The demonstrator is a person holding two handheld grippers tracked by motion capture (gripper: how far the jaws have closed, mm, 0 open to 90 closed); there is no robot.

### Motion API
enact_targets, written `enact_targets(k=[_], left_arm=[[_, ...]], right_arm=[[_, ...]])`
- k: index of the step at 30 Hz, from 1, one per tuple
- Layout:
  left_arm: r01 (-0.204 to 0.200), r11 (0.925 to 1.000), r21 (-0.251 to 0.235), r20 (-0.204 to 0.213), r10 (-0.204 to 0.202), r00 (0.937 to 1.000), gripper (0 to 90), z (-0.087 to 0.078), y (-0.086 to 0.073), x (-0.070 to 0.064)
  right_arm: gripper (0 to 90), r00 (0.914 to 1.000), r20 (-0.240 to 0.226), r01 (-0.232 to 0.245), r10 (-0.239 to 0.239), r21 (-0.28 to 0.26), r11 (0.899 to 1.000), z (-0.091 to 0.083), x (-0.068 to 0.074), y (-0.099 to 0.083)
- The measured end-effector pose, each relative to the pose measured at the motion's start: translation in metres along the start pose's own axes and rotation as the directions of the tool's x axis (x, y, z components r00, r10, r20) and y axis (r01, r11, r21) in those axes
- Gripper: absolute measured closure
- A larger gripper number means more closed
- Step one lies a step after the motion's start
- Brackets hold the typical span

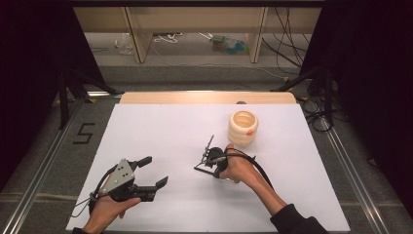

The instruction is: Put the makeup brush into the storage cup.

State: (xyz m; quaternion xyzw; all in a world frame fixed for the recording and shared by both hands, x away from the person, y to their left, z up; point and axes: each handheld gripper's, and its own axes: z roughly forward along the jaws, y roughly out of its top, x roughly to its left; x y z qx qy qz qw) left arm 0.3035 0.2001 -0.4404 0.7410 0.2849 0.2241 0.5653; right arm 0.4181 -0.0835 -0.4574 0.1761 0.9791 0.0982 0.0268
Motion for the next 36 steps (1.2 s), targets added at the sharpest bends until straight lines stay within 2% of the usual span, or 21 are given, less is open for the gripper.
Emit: enact_targets(k=[6,9,14,16,17,21,34,36], left_arm=[[0.005,1.0000,-0.001,0.000,-0.005,1.0000,16.4,0.0001,0.0000,-0.0002],[0.003,1.0000,-0.001,0.001,-0.003,1.0000,16.4,0.0002,0.0001,-0.0003],[0.004,1.0000,0.001,0.001,-0.004,1.0000,16.5,0.0004,0.0000,-0.0006],[0.004,1.0000,0.003,0.001,-0.004,1.0000,16.4,0.0004,-0.0001,-0.0006],[0.002,1.0000,0.004,0.001,-0.002,1.0000,16.5,0.0003,0.0000,-0.0006],[0.004,1.0000,0.001,0.000,-0.004,1.0000,16.5,0.0004,-0.0001,-0.0003],[0.008,1.0000,0.002,0.010,-0.008,0.9999,16.5,0.0018,-0.0011,-0.0009],[-0.003,0.9999,0.011,0.005,0.003,1.0000,16.5,0.0012,-0.0007,-0.0007]], right_arm=[[84.0,1.0000,0.003,0.007,-0.007,0.006,1.000,-0.0002,0.0013,0.0007],[84.0,0.9994,0.011,0.034,-0.034,0.002,0.999,0.0006,0.0002,0.0008],[84.0,0.9998,0.005,0.017,-0.017,0.018,1.000,0.0001,0.0025,0.0024],[84.0,0.9986,0.018,0.049,-0.050,0.018,0.999,0.0006,0.0009,0.0027],[84.0,0.9994,0.012,0.032,-0.032,0.027,0.999,0.0000,0.0025,0.0035],[84.0,0.9995,0.011,0.029,-0.030,0.030,0.999,-0.0001,0.0029,0.0042],[84.0,0.9988,0.013,0.046,-0.046,0.028,0.999,0.0000,0.0028,0.0042],[84.0,0.9986,0.014,0.050,-0.051,0.029,0.998,-0.0001,0.0028,0.0041]])
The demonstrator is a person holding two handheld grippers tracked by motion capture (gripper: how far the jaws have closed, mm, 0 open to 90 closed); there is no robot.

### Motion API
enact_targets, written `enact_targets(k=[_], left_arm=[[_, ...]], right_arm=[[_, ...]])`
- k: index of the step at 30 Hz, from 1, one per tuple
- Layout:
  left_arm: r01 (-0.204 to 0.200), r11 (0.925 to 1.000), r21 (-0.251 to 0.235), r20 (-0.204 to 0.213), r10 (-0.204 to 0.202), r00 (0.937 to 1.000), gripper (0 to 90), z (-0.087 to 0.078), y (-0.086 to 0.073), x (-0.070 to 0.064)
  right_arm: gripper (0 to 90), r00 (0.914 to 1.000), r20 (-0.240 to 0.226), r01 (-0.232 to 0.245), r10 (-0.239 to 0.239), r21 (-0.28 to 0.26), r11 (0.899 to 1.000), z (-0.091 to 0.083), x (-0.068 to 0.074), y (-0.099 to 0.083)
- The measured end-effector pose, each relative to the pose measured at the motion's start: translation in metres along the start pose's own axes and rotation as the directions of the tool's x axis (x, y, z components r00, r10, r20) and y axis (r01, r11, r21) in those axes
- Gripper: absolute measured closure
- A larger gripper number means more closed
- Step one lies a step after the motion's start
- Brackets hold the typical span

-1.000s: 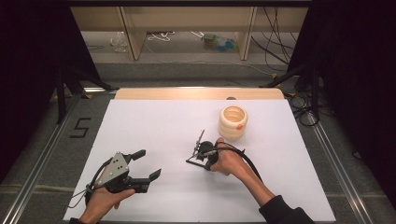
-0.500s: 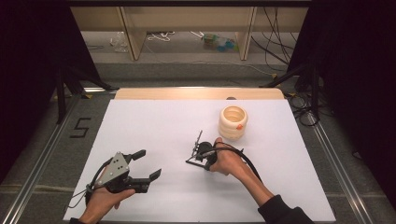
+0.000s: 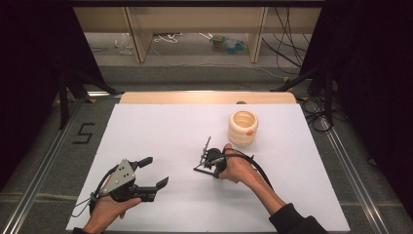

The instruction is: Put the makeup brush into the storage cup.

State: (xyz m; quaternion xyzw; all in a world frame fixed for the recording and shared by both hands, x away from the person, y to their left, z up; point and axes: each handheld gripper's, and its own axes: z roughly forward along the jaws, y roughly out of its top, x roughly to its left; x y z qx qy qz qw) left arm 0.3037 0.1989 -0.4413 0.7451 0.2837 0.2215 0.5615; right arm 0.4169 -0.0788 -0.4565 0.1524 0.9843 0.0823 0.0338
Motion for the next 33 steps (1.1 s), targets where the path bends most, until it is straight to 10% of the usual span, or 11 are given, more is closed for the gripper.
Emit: enact_targets(k=[33], left_arm=[[-0.009,0.9999,0.008,0.009,0.009,0.9999,16.4,0.001,0.000,-0.001]], right_arm=[[84.0,0.9936,0.048,0.106,-0.102,-0.105,0.989,-0.030,0.009,0.000]])
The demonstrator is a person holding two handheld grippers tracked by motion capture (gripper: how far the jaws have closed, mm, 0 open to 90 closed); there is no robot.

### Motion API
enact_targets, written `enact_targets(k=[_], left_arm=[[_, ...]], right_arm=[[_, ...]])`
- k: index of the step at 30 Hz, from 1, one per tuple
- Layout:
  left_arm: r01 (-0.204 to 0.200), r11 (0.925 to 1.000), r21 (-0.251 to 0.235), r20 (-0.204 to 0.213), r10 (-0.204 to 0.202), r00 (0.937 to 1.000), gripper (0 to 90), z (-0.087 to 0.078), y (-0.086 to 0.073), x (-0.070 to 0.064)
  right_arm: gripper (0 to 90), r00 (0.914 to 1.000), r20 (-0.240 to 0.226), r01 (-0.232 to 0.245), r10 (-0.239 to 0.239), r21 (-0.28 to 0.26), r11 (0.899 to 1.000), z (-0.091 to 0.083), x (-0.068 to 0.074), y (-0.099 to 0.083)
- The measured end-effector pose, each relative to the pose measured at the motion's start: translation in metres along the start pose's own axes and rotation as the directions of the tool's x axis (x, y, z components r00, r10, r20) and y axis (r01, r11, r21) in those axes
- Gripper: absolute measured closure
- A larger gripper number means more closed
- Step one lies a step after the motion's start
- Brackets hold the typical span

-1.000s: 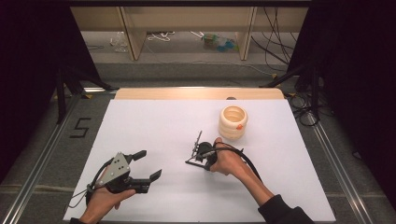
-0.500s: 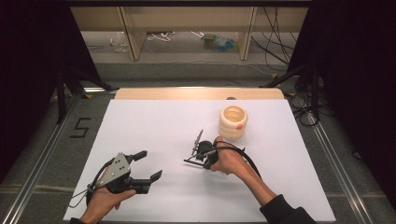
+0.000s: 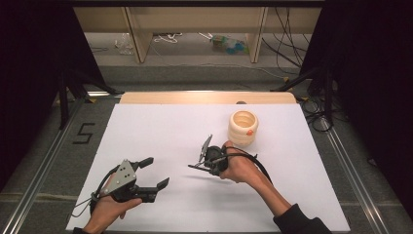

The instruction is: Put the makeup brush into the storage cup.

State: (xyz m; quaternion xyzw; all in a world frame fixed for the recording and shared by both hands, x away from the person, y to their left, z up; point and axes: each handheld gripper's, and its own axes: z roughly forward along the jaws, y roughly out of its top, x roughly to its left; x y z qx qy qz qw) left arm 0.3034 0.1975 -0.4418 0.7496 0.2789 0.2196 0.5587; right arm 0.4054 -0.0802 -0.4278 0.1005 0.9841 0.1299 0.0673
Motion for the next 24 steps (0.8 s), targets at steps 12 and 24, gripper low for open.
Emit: enact_targets(k=[12,24], left_arm=[[0.000,0.9999,0.014,0.017,0.000,0.9998,16.5,0.003,-0.002,-0.002],[-0.011,0.9990,0.044,0.031,0.010,0.9995,16.8,0.006,-0.003,-0.004]], right_arm=[[84.0,0.9997,-0.009,0.022,-0.022,-0.027,0.999,-0.005,0.012,0.004],[84.0,0.9976,-0.016,0.067,-0.068,-0.039,0.997,-0.007,0.020,0.008]])
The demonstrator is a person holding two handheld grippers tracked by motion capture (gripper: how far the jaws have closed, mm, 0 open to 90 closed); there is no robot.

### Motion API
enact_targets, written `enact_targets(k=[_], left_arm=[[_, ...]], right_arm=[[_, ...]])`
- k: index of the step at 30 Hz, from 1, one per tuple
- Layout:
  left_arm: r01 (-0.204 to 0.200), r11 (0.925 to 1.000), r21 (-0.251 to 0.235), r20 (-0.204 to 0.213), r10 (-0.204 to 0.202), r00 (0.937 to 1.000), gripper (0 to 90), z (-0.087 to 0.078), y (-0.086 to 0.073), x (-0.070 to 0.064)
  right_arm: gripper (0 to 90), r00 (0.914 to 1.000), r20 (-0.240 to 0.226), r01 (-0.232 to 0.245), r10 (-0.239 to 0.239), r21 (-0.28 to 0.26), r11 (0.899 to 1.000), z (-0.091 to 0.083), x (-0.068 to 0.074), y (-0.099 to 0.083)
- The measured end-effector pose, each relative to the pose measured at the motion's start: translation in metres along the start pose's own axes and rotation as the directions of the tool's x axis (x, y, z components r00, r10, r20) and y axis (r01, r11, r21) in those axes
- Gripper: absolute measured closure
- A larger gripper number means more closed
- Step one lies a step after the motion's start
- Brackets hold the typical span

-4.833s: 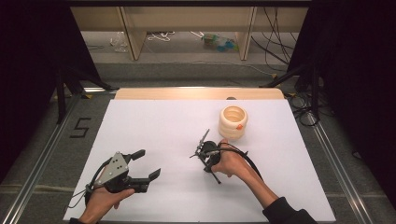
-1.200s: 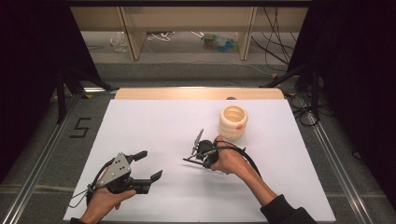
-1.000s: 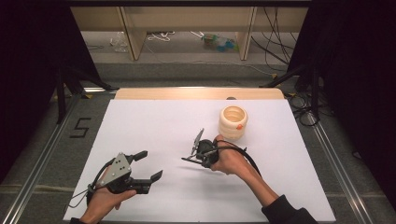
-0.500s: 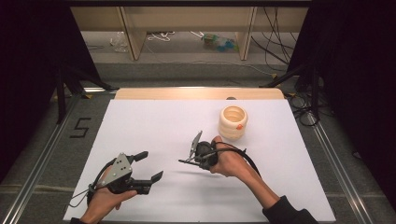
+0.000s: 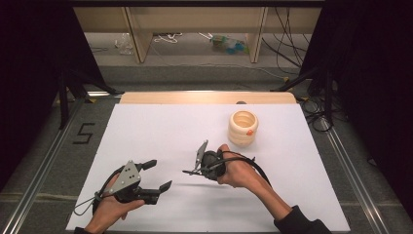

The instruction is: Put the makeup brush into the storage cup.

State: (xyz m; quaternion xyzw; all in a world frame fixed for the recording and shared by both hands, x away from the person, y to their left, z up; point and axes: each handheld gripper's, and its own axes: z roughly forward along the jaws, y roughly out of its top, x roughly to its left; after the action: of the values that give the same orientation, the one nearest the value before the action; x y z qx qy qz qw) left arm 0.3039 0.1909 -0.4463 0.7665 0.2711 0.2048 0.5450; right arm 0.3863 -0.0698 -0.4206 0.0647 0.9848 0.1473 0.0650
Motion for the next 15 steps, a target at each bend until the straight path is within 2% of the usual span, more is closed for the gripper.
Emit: enact_targets(k=[1,2,4,6,8,9,11,12,14,15], left_arm=[[-0.008,1.0000,0.005,0.001,0.008,1.0000,16.8,0.000,0.000,0.000],[-0.009,0.9999,0.007,0.001,0.009,1.0000,16.9,0.000,0.000,0.000],[-0.010,0.9999,0.007,0.004,0.010,0.9999,16.9,0.000,0.000,0.001],[-0.013,0.9998,0.011,0.005,0.013,0.9999,16.9,0.000,0.000,0.001],[-0.012,0.9998,0.016,0.004,0.012,0.9999,17.0,0.000,-0.001,0.000],[-0.012,0.9998,0.016,0.004,0.011,0.9999,17.0,0.000,0.000,0.000],[-0.004,0.9999,0.014,0.011,0.004,0.9999,17.0,0.001,0.000,-0.001],[-0.010,0.9999,0.014,0.012,0.009,0.9999,17.1,0.001,0.000,-0.001],[-0.018,0.9997,0.017,0.019,0.018,0.9997,17.0,0.001,-0.001,-0.001],[-0.014,0.9996,0.026,0.015,0.014,0.9998,16.7,0.001,-0.001,-0.002]], right_arm=[[84.1,0.9990,0.017,0.041,-0.041,-0.001,0.999,0.000,-0.002,0.000],[84.0,0.9986,0.016,0.050,-0.050,-0.006,0.999,-0.001,-0.001,0.001],[84.1,0.9996,0.011,0.028,-0.028,-0.005,1.000,-0.002,0.002,0.002],[84.1,0.9987,0.021,0.047,-0.047,-0.007,0.999,-0.003,0.002,0.003],[84.0,0.9991,0.013,0.039,-0.039,-0.010,0.999,-0.003,0.004,0.004],[84.1,0.9980,0.020,0.061,-0.060,-0.010,0.998,-0.003,0.003,0.004],[84.0,0.9979,0.011,0.064,-0.064,-0.013,0.998,-0.002,0.006,0.006],[84.1,0.9946,0.024,0.101,-0.101,-0.008,0.995,-0.002,0.005,0.007],[84.1,0.9971,0.015,0.075,-0.075,-0.002,0.997,-0.002,0.010,0.008],[84.0,0.9969,0.013,0.078,-0.078,-0.006,0.997,-0.002,0.011,0.009]])
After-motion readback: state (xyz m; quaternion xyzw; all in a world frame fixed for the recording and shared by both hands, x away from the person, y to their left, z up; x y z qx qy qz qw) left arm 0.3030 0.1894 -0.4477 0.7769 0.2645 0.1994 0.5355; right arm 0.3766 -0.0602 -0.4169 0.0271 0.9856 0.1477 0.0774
